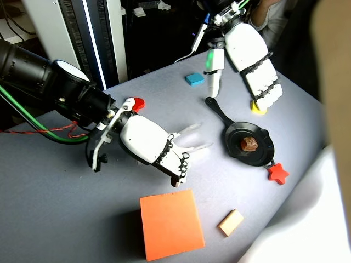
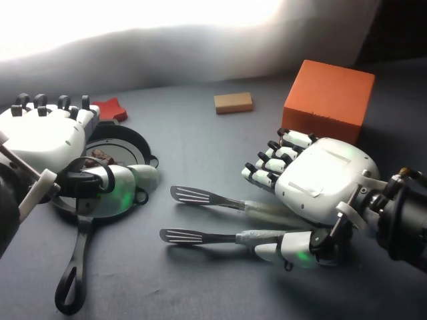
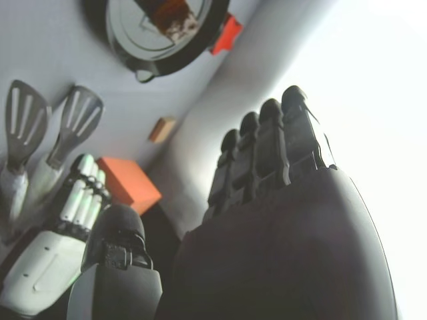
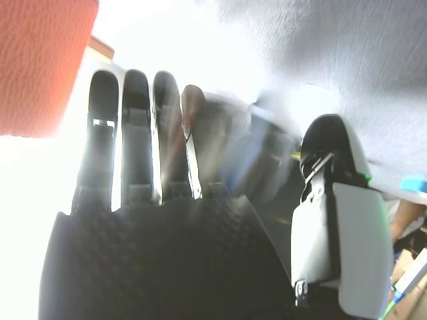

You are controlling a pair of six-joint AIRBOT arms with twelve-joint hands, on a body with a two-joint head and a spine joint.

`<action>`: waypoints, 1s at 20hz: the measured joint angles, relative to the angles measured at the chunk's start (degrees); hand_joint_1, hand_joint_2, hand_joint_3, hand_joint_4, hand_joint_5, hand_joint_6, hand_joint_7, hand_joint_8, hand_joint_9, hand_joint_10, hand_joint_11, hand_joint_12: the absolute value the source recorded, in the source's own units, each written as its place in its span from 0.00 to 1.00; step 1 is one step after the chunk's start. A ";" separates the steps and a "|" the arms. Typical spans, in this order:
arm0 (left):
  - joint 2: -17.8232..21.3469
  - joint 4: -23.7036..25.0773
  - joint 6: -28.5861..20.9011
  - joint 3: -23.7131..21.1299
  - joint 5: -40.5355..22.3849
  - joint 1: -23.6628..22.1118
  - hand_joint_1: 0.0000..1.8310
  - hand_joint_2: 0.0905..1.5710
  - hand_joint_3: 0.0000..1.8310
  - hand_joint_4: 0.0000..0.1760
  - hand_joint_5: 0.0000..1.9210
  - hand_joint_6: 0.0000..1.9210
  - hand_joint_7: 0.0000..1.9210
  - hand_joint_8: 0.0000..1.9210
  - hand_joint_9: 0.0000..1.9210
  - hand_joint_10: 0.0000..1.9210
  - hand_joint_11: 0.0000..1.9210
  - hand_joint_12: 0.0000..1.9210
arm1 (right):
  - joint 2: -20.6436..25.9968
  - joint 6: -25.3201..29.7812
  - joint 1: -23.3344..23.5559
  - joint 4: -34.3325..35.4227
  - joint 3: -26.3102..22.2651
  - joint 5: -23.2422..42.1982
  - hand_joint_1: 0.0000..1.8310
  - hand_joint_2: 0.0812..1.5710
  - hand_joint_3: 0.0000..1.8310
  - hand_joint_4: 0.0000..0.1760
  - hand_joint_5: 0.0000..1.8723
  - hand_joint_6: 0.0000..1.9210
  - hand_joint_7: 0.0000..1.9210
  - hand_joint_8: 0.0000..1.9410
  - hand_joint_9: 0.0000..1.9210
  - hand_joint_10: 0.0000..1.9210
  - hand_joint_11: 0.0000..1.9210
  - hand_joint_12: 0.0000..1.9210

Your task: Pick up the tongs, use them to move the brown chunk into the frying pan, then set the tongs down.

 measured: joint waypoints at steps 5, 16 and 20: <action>0.00 0.85 -0.02 0.00 -0.22 0.24 0.00 0.75 0.00 0.00 0.00 0.00 0.02 0.00 0.01 0.00 0.00 0.00 | 4.46 0.13 0.57 0.28 -4.46 0.63 0.09 0.66 0.00 0.00 0.13 0.01 0.16 0.00 0.15 0.02 0.00 0.53; -0.24 1.79 -1.16 0.00 -0.37 0.22 0.20 0.84 0.00 0.00 0.39 0.02 0.48 0.21 0.37 0.46 0.12 0.82 | 27.91 -8.57 13.25 13.68 -20.00 18.86 0.13 0.82 0.00 0.00 0.57 0.22 0.69 0.08 0.53 0.55 0.36 0.89; -0.22 1.70 -1.31 0.00 -0.50 0.22 0.13 0.90 0.00 0.00 0.43 0.78 0.52 0.80 0.49 0.94 0.38 1.00 | 36.09 -5.31 15.76 13.27 -21.46 29.55 0.14 0.89 0.00 0.00 0.50 0.47 0.66 0.55 0.59 0.90 0.53 1.00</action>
